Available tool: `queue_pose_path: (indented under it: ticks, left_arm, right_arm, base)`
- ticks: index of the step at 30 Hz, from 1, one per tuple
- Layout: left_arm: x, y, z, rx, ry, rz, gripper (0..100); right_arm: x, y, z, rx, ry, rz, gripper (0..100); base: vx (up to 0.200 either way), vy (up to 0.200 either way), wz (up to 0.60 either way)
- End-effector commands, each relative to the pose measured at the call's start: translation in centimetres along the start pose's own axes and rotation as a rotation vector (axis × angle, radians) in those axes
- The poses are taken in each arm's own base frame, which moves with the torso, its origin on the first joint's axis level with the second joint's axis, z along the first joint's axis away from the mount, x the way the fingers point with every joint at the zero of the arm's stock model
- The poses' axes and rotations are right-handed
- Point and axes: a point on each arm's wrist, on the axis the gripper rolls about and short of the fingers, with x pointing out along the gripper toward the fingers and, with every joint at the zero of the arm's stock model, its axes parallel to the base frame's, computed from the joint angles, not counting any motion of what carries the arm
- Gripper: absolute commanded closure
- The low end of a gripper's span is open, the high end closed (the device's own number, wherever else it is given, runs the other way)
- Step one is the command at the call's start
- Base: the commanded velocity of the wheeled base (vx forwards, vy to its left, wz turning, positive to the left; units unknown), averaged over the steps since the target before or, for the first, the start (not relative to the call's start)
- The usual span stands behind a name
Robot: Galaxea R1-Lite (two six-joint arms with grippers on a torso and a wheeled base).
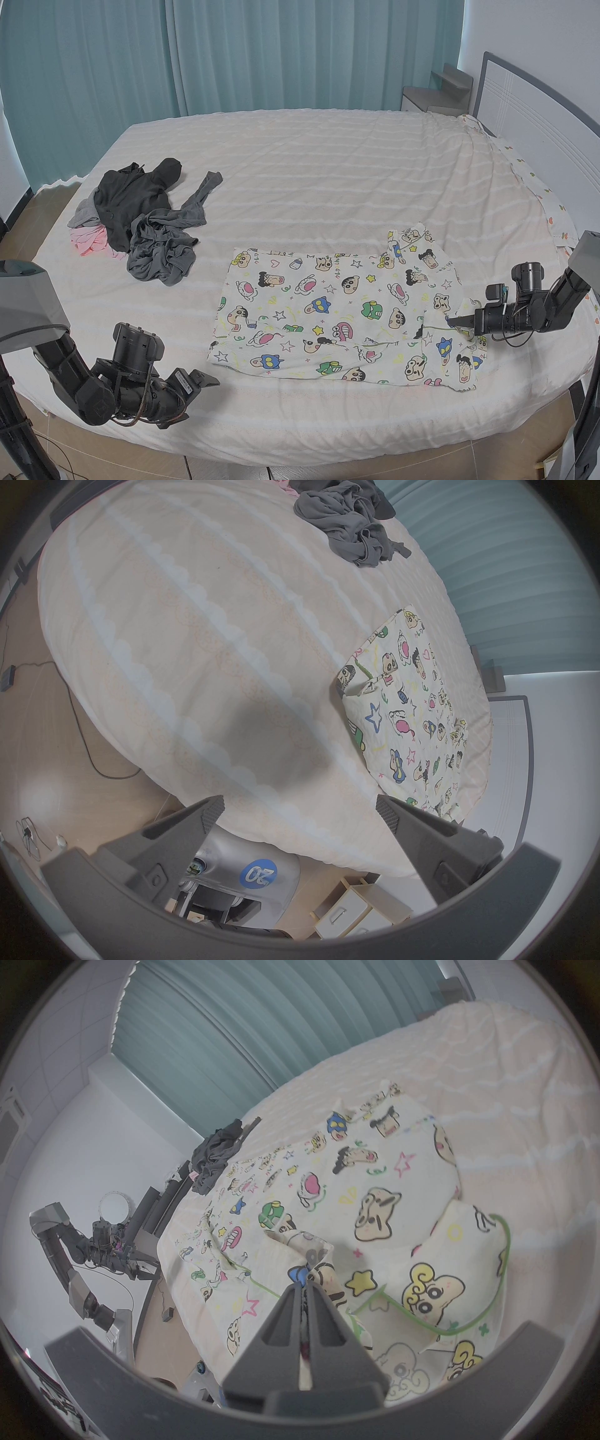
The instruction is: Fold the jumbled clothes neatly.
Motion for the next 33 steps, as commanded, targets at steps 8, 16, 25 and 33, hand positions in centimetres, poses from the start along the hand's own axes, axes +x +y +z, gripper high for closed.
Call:
queue_pose_path:
  ticks: [8, 16, 25, 33]
  left_arm:
    - [0.0, 0.0, -0.1, 0.001, 0.003, 0.001, 0]
    - [0.0, 0.0, -0.1, 0.001, 0.003, 0.001, 0]
    - [0.0, 0.0, -0.1, 0.001, 0.003, 0.001, 0]
    - [0.0, 0.0, -0.1, 0.001, 0.003, 0.001, 0]
  right_arm:
    - [-1.3, 2.6, 0.5, -0.114, -0.095, -0.004, 100]
    - [-0.6, 3.0, 1.5, -0.15, -0.115, -0.034, 100]
    - [-0.8, 4.0, 1.1, -0.167, -0.115, -0.047, 100]
    - [-1.8, 5.0, -0.3, -0.162, -0.104, -0.044, 100]
  base:
    - [0.0, 0.0, 0.0]
    - [0.0, 0.0, 0.0]
    - [0.0, 0.0, 0.0]
    - [0.0, 0.0, 0.0]
